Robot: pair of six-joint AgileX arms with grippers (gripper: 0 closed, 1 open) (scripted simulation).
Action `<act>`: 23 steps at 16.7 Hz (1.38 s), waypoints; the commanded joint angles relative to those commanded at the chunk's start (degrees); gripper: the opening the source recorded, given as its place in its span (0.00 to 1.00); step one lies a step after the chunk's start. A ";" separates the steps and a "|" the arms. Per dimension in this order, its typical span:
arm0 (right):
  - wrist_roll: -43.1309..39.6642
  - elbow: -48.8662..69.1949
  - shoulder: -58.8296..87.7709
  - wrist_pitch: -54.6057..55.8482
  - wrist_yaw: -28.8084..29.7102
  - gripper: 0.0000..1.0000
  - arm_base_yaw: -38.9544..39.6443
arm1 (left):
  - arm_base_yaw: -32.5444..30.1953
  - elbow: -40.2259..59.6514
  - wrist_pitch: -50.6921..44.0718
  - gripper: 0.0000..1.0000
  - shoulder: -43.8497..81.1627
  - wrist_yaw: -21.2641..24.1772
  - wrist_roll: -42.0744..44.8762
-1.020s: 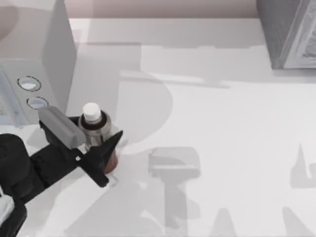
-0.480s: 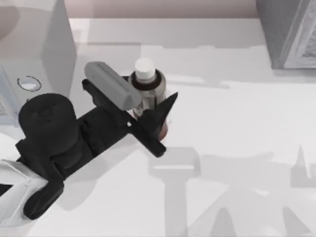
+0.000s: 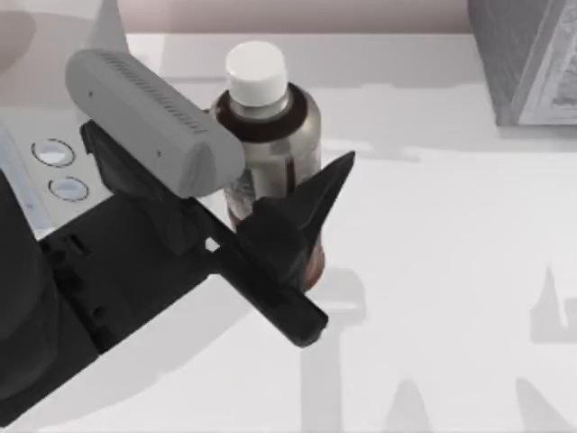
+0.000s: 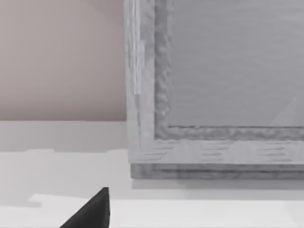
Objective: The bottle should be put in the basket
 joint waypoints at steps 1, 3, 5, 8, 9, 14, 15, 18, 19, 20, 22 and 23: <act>0.00 0.00 0.00 0.00 0.00 1.00 0.00 | -3.06 1.72 -7.52 0.00 -5.25 -3.32 -0.42; 0.00 0.00 0.00 0.00 0.00 1.00 0.00 | -8.90 4.96 -22.53 0.00 -15.51 -9.61 -1.25; 0.00 0.00 0.00 0.00 0.00 1.00 0.00 | -14.39 8.00 -37.17 0.00 -25.32 -15.44 -2.09; 0.00 0.00 0.00 0.00 0.00 1.00 0.00 | -21.67 12.04 -57.08 0.00 -38.63 -22.98 -3.29; 0.00 0.00 0.00 0.00 0.00 1.00 0.00 | -23.79 13.20 -62.83 0.00 -42.59 -25.11 -3.66; 0.00 0.00 0.00 0.00 0.00 1.00 0.00 | -31.01 16.99 -82.58 0.00 -57.81 -32.45 -4.95; 0.00 0.00 0.00 0.00 0.00 1.00 0.00 | -31.77 17.36 -84.77 0.00 -59.75 -33.27 -5.09; 0.00 0.00 0.00 0.00 0.00 1.00 0.00 | -32.64 17.73 -87.41 0.00 -62.18 -34.19 -5.25; 0.00 0.00 0.00 0.00 0.00 1.00 0.00 | -32.64 17.73 -87.41 0.00 -62.18 -34.19 -5.25; 0.00 0.00 0.00 0.00 0.00 1.00 0.00 | -32.64 17.73 -87.41 0.00 -62.18 -34.19 -5.25; 0.00 0.00 0.00 0.00 0.00 1.00 0.00 | -32.17 17.55 -87.32 0.00 -59.78 -34.15 -5.12; 0.00 0.00 0.00 0.00 0.00 1.00 0.00 | -32.16 17.56 -87.31 0.00 -59.77 -34.14 -5.13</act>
